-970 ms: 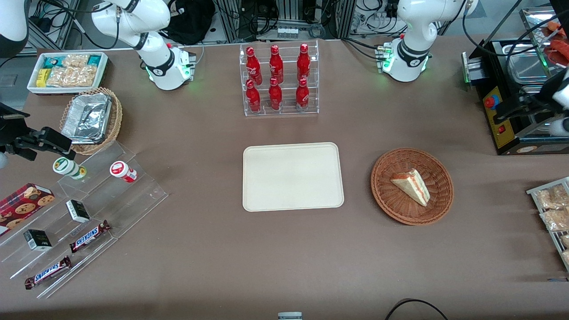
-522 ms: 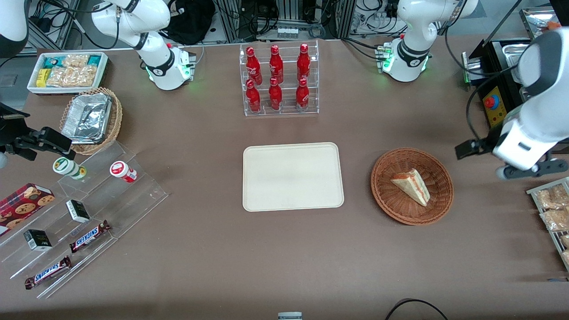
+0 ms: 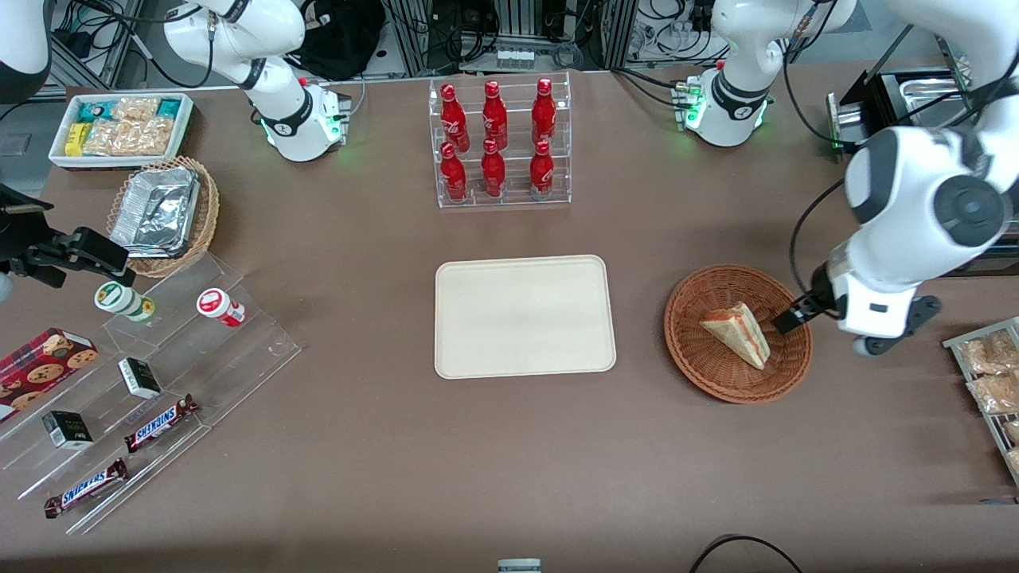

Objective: Place sandwich from basket to tray
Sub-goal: 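Lower the left gripper and grasp the wrapped sandwich upright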

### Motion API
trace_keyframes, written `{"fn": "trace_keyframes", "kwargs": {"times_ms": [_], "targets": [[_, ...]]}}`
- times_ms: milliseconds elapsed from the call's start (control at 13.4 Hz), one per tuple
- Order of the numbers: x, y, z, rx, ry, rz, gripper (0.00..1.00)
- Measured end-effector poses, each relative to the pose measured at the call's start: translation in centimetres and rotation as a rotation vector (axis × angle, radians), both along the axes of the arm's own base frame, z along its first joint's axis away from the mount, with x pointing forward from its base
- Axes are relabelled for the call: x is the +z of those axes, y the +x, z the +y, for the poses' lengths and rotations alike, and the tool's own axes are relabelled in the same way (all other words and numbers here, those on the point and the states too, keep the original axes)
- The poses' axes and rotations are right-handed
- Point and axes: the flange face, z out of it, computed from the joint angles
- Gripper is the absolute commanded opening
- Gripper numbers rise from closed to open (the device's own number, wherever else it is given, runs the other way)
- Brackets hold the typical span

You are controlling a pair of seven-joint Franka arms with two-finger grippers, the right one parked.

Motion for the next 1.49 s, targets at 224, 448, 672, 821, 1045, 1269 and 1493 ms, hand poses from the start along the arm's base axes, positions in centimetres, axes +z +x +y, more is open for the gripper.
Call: {"fn": "trace_keyframes", "kwargs": {"times_ms": [224,448,672,821,1045,1269,1493], "targets": [[-2.5,0.1,-0.2,0.043,0.0,0.031,1.0],[-4.8,0.3,-0.5,0.081,-0.004,0.036,1.0],[-7.6,0.2,-1.0,0.116,-0.013,0.025,1.0],[-9.6,-0.4,-1.4,0.138,-0.019,0.012,1.0],[-12.0,-1.8,-1.4,0.148,-0.021,0.015,1.0],[-14.1,-2.8,-1.4,0.161,-0.031,-0.012,1.0],[-15.4,-2.8,-1.5,0.173,-0.039,-0.021,0.64]]}}
